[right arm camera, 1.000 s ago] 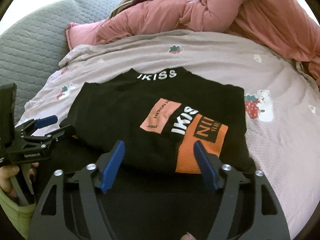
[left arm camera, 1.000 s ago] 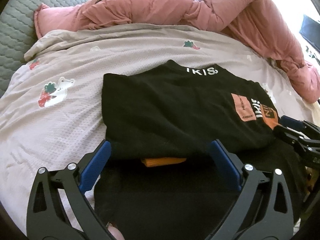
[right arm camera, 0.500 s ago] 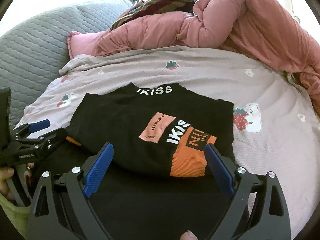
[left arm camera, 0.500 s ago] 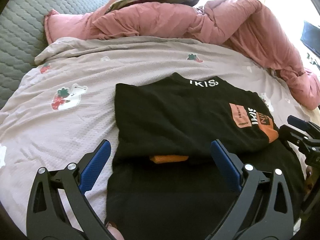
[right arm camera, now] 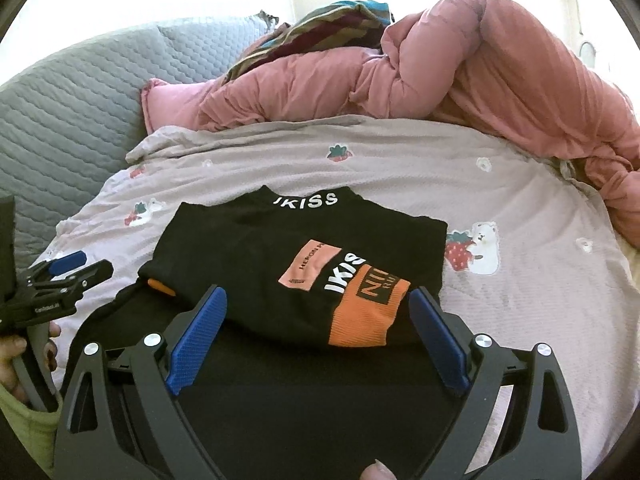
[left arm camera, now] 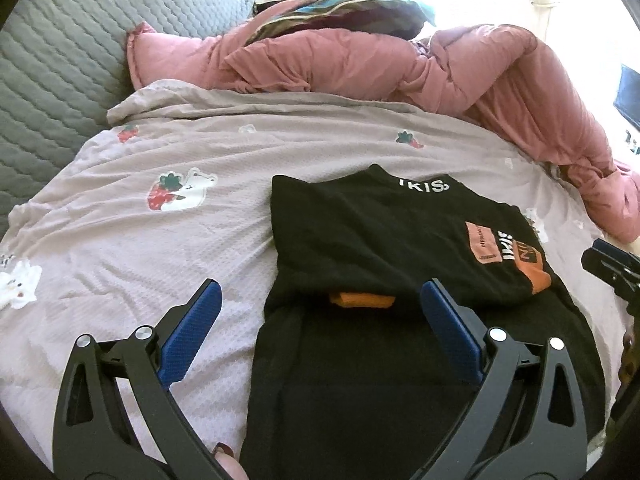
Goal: Fold small clothes
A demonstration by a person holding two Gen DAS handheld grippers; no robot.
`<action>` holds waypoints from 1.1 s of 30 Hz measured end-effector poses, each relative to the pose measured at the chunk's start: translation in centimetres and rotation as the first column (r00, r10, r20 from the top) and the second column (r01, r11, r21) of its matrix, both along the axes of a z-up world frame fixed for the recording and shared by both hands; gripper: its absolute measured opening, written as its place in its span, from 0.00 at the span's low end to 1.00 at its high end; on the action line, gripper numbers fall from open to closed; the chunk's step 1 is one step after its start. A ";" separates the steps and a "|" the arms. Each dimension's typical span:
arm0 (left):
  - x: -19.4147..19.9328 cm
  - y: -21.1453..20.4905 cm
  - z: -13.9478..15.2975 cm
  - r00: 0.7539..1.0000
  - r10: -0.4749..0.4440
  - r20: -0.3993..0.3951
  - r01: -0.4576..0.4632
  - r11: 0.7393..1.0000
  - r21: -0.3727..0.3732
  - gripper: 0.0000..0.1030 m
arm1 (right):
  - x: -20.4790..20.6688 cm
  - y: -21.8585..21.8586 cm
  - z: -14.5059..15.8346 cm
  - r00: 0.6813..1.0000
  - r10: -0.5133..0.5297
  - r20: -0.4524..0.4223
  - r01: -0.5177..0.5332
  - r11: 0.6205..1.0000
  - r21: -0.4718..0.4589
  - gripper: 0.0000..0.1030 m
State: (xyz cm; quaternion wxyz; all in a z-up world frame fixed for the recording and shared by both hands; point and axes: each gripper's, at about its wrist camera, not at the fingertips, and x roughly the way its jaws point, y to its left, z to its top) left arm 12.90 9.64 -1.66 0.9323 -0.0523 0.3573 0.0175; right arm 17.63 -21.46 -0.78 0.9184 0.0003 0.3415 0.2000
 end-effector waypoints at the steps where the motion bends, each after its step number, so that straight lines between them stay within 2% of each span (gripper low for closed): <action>1: -0.3 -0.1 0.1 1.000 -0.001 0.000 0.001 1.000 0.003 0.91 | -0.2 -0.1 0.2 1.000 0.001 0.004 -0.001 1.000 0.002 0.89; 17: -3.1 -1.1 1.1 1.000 0.011 -0.016 -0.010 1.000 0.021 0.91 | -3.0 -2.8 2.2 0.999 -0.009 0.042 0.008 1.000 0.023 0.89; 33: -6.4 -1.0 0.6 0.999 0.021 -0.049 -0.019 0.999 0.044 0.91 | -5.9 -5.1 1.8 0.999 0.000 0.034 -0.001 1.000 0.003 0.89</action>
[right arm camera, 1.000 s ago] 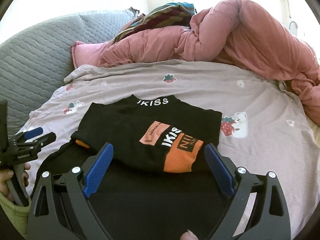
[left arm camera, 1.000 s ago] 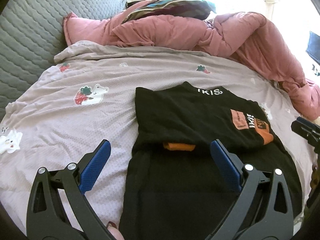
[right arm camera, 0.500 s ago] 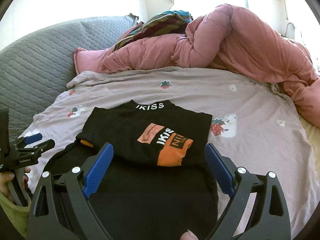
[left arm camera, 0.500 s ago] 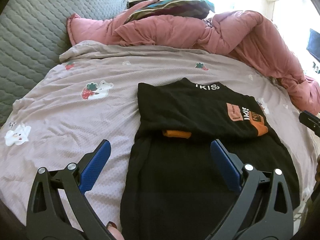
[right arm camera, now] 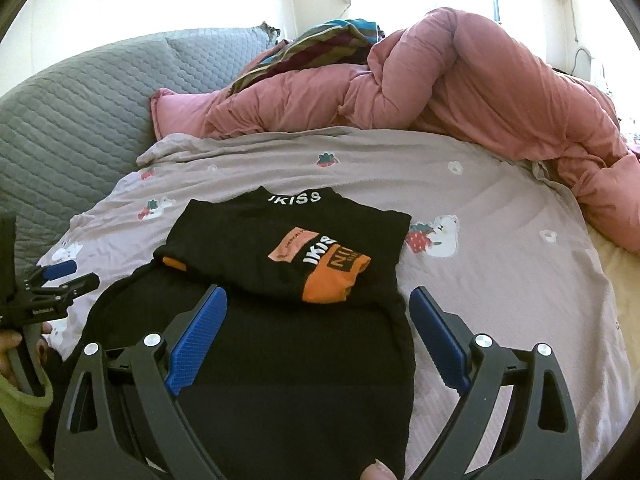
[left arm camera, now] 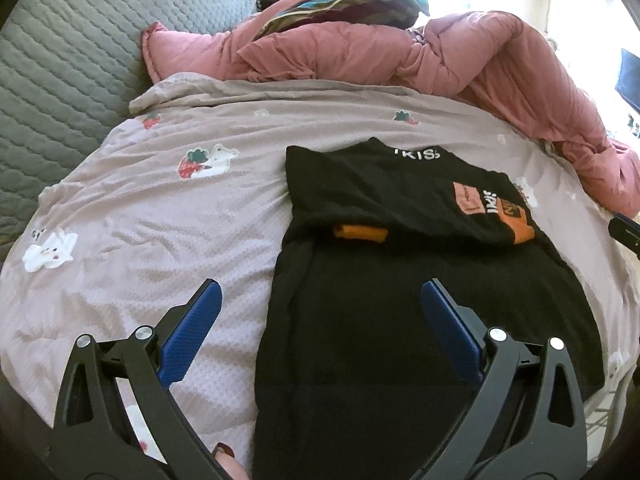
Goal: Fold small clothes
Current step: 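Move both tools to the black shirt hem and close on it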
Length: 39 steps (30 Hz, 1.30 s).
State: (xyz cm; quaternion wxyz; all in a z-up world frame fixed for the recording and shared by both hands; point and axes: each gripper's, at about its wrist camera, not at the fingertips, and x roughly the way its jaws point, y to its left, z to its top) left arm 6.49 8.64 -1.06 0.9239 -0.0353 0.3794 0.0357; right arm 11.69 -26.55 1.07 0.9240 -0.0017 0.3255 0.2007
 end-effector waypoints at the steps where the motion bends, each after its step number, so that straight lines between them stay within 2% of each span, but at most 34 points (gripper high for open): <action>1: -0.2 0.0 -0.1 1.000 0.000 -0.002 0.000 1.000 0.001 0.91 | -0.1 -0.1 0.0 1.000 -0.001 -0.001 0.001 1.000 0.000 0.89; 15: -2.9 1.1 -1.1 0.998 0.025 -0.051 -0.022 0.998 0.056 0.91 | -2.2 -0.5 -1.5 0.999 0.023 -0.040 -0.024 0.999 -0.029 0.89; 24: -5.0 4.1 -3.0 0.990 0.083 -0.111 -0.081 0.996 0.021 0.91 | -3.5 -0.8 -2.8 0.997 0.032 -0.072 -0.036 0.998 -0.047 0.89; 31: -6.2 4.9 -3.8 0.990 0.069 -0.126 -0.072 0.997 -0.025 0.90 | -4.2 -1.3 -3.7 0.995 0.030 -0.095 -0.035 0.998 -0.051 0.89; 36: -6.5 4.8 -4.1 0.989 0.041 -0.140 -0.049 0.997 -0.054 0.74 | -4.8 -1.6 -4.2 0.994 0.033 -0.106 -0.039 0.998 -0.058 0.89; 39: -6.5 4.7 -4.6 0.988 0.020 -0.154 -0.033 0.996 -0.085 0.57 | -5.2 -1.9 -4.5 0.993 0.035 -0.111 -0.042 0.997 -0.061 0.89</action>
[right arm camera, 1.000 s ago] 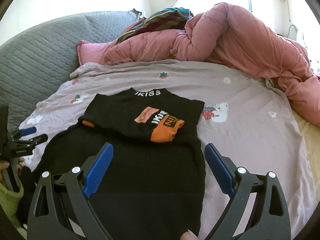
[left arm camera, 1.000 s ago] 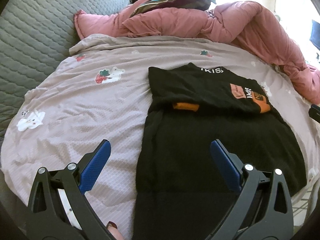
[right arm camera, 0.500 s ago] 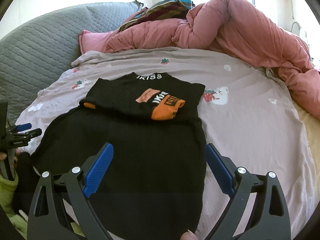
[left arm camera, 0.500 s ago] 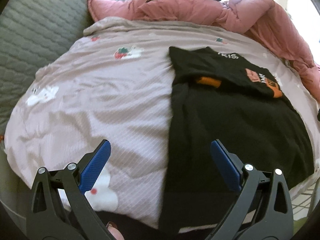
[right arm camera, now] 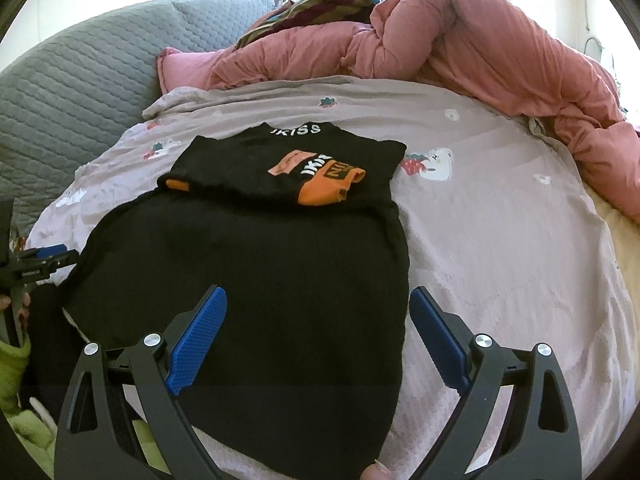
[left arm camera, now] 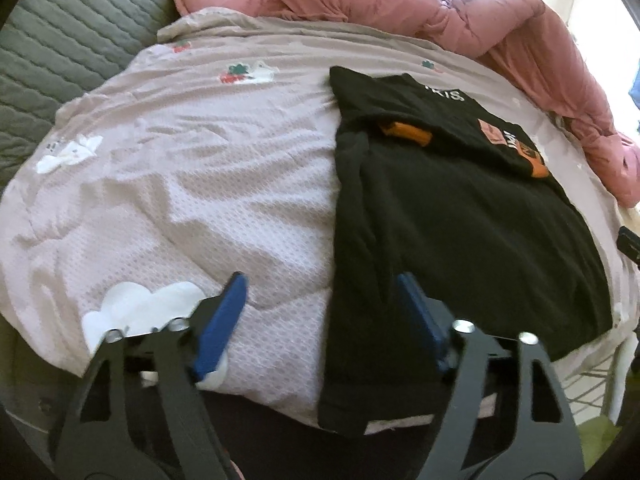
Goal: Fold small clothes
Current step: 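Move both tools to the black shirt hem and close on it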
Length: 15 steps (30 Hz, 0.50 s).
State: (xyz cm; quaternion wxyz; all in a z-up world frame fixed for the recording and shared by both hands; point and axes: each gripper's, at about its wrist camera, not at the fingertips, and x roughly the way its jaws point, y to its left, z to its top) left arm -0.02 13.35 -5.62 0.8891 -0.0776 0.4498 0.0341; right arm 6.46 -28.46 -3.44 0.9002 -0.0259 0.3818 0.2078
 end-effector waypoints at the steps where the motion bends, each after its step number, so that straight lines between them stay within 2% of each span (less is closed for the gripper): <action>1: 0.0 0.0 -0.2 1.000 -0.006 -0.006 0.006 1.000 -0.015 0.48 | -0.1 -0.2 -0.1 1.000 -0.001 -0.004 0.001 1.000 -0.001 0.89; 2: 0.0 0.0 -0.4 1.000 -0.011 -0.010 0.011 1.000 -0.025 0.38 | -0.1 -0.3 -0.2 1.000 -0.002 -0.007 0.002 1.000 -0.002 0.89; 4: 0.1 -0.1 -0.6 1.000 -0.023 -0.020 0.022 0.999 -0.045 0.31 | -0.4 -0.6 -0.5 1.000 -0.001 -0.016 0.001 1.000 0.000 0.89; 10: 0.4 0.0 -1.8 0.998 -0.024 -0.066 0.020 0.998 -0.066 0.31 | -1.0 -1.5 -1.3 0.999 -0.010 -0.047 0.010 1.000 -0.001 0.89; 15: 0.4 -0.1 -1.8 0.997 -0.032 -0.067 0.027 0.997 -0.069 0.30 | -1.7 -2.4 -1.8 0.998 -0.013 -0.069 0.013 1.000 0.000 0.88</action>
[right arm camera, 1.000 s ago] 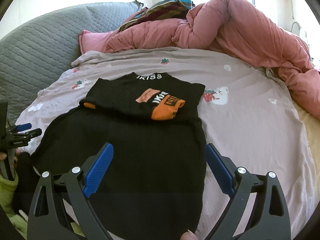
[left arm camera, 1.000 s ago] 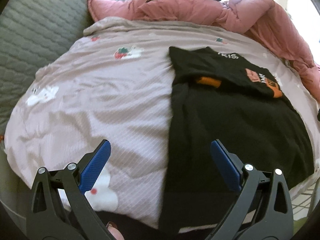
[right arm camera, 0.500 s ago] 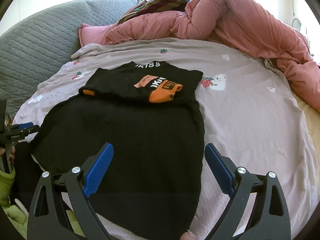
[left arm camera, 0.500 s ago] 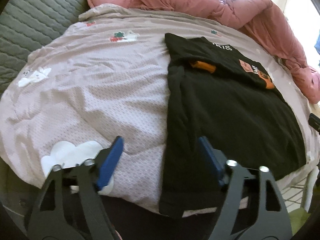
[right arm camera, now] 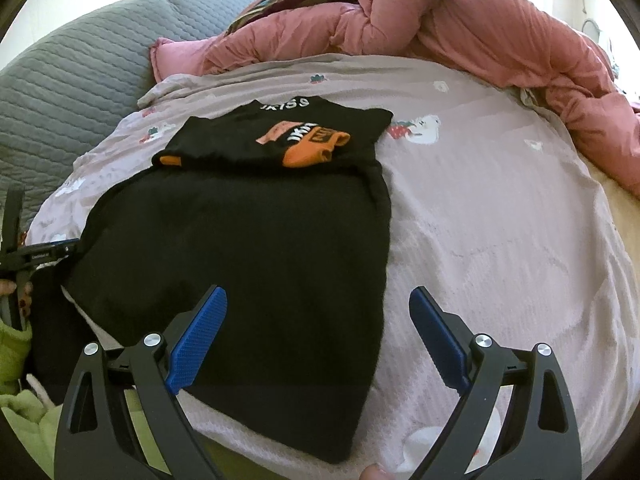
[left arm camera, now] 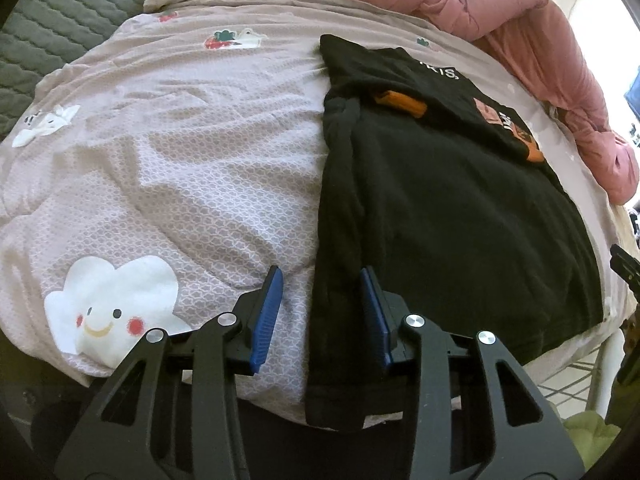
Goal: Fold small clothes
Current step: 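Move both tools to the black shirt hem and close on it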
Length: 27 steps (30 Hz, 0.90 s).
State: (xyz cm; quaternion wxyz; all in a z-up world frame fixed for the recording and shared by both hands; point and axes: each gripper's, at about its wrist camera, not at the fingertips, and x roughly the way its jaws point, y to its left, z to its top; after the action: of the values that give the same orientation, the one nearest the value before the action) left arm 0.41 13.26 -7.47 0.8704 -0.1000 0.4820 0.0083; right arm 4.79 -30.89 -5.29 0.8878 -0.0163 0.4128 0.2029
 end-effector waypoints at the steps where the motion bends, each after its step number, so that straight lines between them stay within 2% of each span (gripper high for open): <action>1: 0.0 -0.2 0.0 1.000 -0.009 0.001 0.009 1.000 0.001 0.30 | -0.1 -0.3 -0.1 1.000 0.000 -0.004 0.000 1.000 0.002 0.88; 3: 0.0 -0.3 0.1 1.000 -0.017 0.002 0.017 1.000 0.002 0.28 | -0.3 -0.7 -0.3 1.000 -0.004 -0.011 0.004 1.000 0.004 0.86; 4: -0.1 -0.4 0.1 1.000 -0.022 0.003 0.022 1.000 -0.004 0.21 | -0.4 -0.9 -0.4 1.000 -0.007 -0.018 0.007 1.000 0.003 0.82; 5: -0.1 -0.4 0.1 1.000 -0.026 0.004 0.026 1.000 -0.012 0.18 | -0.3 -1.1 -0.5 1.000 -0.007 -0.023 0.007 1.000 0.005 0.77; 6: -0.1 -0.5 0.1 1.000 -0.029 0.005 0.029 1.000 -0.012 0.18 | -0.4 -1.4 -0.7 0.999 -0.006 -0.037 0.006 1.000 0.016 0.75; 8: -0.1 -0.5 0.0 1.000 -0.029 0.000 0.029 1.000 -0.009 0.18 | -0.3 -1.7 -1.1 0.998 -0.002 -0.061 0.004 0.999 0.033 0.62; 11: 0.0 -0.2 -0.4 1.000 -0.024 -0.011 0.023 0.999 -0.029 0.18 | -0.4 -1.9 -1.8 0.996 0.012 -0.092 -0.009 0.999 0.034 0.49; 17: 0.2 -0.1 -0.7 1.000 -0.022 -0.019 0.021 0.999 -0.043 0.19 | -0.4 -2.2 -3.2 0.989 0.011 -0.149 -0.006 0.999 0.036 0.47; 24: 0.3 -0.3 -0.9 0.999 -0.026 -0.029 0.025 0.999 -0.028 0.21 | 0.1 -2.0 -4.0 0.983 0.042 -0.181 -0.025 0.995 0.094 0.42; 27: 0.4 -0.6 -0.9 0.999 -0.028 -0.026 0.028 1.000 -0.007 0.20 | 0.4 -1.9 -4.2 0.981 0.057 -0.188 -0.035 0.992 0.117 0.31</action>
State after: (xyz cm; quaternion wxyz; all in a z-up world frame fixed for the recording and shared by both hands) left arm 0.82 12.64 -8.34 0.8636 -0.0959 0.4949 -0.0043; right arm 5.15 -32.79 -9.50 0.8386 0.0442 0.4834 0.2470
